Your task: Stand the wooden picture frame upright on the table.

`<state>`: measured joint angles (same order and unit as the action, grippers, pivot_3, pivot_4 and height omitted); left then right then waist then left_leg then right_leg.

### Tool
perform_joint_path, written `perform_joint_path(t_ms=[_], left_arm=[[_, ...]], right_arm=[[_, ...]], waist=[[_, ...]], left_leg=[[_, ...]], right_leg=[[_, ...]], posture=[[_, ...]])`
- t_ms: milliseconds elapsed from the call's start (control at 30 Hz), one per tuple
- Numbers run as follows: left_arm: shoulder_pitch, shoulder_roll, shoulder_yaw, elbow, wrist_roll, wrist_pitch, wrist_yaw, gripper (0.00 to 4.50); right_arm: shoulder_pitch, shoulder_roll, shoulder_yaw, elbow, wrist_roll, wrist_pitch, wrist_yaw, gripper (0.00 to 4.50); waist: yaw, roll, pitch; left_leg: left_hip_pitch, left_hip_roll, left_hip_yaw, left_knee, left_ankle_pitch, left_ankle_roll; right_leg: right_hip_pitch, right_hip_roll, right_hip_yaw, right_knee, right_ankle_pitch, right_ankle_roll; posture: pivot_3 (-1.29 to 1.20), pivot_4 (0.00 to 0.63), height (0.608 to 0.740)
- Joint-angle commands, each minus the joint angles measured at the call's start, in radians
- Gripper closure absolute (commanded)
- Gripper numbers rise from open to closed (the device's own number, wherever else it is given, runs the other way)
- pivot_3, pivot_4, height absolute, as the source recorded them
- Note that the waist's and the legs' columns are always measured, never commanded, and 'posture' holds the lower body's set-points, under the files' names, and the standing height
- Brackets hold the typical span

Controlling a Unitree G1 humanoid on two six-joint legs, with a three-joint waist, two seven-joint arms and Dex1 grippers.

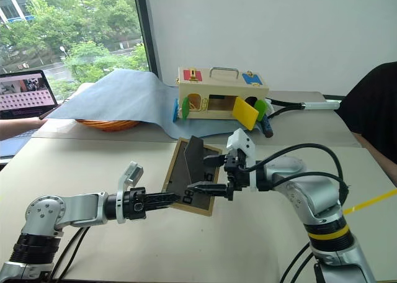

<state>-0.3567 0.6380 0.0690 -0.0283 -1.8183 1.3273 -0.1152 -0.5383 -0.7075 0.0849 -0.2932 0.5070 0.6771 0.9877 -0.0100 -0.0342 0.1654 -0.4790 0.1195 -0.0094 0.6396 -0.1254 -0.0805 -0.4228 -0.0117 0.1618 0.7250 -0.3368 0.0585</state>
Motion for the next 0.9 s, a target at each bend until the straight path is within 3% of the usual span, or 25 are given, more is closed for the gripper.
perform_joint_path(t_ms=[33, 133, 267, 400, 600, 833, 867, 900], left_arm=[[-0.022, 0.038, 0.005, 0.002, -0.087, -0.007, -0.038, 3.31], [-0.022, 0.06, -0.008, 0.018, -0.121, -0.013, -0.037, 3.31], [-0.029, 0.065, -0.027, 0.057, -0.154, -0.015, -0.035, 3.31], [-0.046, 0.049, -0.033, 0.085, -0.154, -0.011, -0.045, 3.31], [-0.047, 0.048, -0.023, 0.089, -0.154, 0.005, -0.069, 3.31], [-0.042, 0.081, -0.026, 0.096, -0.154, 0.03, -0.111, 3.31], [-0.042, 0.094, -0.027, 0.096, -0.154, 0.039, -0.124, 3.31], [-0.041, 0.108, -0.028, 0.096, -0.154, 0.047, -0.136, 3.31]], right_arm=[[0.034, -0.05, -0.082, 0.08, -0.111, -0.198, -0.021, 0.03], [0.055, -0.05, -0.124, 0.112, -0.144, -0.303, -0.035, 0.03], [0.102, -0.05, -0.062, 0.197, -0.458, -0.811, -0.167, 0.03], [0.121, -0.03, 0.035, 0.249, -0.873, -1.255, -0.474, 0.03], [0.09, 0.054, 0.087, 0.322, -1.145, -1.416, -0.763, 0.03], [0.037, 0.067, 0.11, 0.437, -1.28, -1.499, -0.962, 0.03], [0.034, 0.06, 0.111, 0.456, -1.294, -1.512, -0.99, 0.53], [0.031, 0.052, 0.112, 0.473, -1.312, -1.526, -1.022, 0.62]], waist=[[-0.001, 0.0, 0.0], [-0.003, 0.002, 0.002], [-0.005, 0.002, 0.002], [-0.004, 0.002, 0.002], [-0.001, 0.002, 0.002], [-0.001, 0.002, 0.002], [-0.002, 0.002, 0.002], [-0.002, 0.002, 0.003]], left_leg=[[0.0, 0.0, 0.0, 0.0, 0.0, 0.0], [0.0, 0.0, 0.0, -0.001, 0.0, 0.0], [0.001, 0.0, 0.0, -0.003, 0.0, 0.0], [0.001, 0.0, 0.0, -0.004, 0.0, 0.0], [0.001, 0.0, 0.0, -0.004, 0.001, -0.002], [0.001, 0.0, 0.0, 0.0, 0.001, -0.002], [0.001, 0.0, 0.0, 0.001, 0.001, -0.002], [0.001, 0.0, 0.0, 0.002, 0.001, -0.002]], right_leg=[[0.0, 0.0, 0.0, -0.001, 0.0, 0.0], [0.0, 0.0, 0.0, -0.001, 0.0, 0.0], [0.0, 0.0, 0.0, -0.001, 0.0, 0.0], [-0.001, 0.0, 0.0, -0.002, 0.0, 0.001], [0.0, 0.0, 0.0, -0.001, 0.002, -0.002], [0.0, 0.0, 0.0, 0.003, 0.002, -0.002], [0.0, 0.0, 0.0, 0.004, 0.002, -0.002], [0.0, 0.0, 0.0, 0.005, 0.001, -0.002]], posture=[[0.0, 0.15, 0.67], [0.0, 0.15, 0.67], [0.0, 0.15, 0.67], [0.0, 0.15, 0.67], [0.0, 0.15, 0.67], [0.0, 0.15, 0.67], [0.0, 0.15, 0.67], [0.0, 0.15, 0.67]])
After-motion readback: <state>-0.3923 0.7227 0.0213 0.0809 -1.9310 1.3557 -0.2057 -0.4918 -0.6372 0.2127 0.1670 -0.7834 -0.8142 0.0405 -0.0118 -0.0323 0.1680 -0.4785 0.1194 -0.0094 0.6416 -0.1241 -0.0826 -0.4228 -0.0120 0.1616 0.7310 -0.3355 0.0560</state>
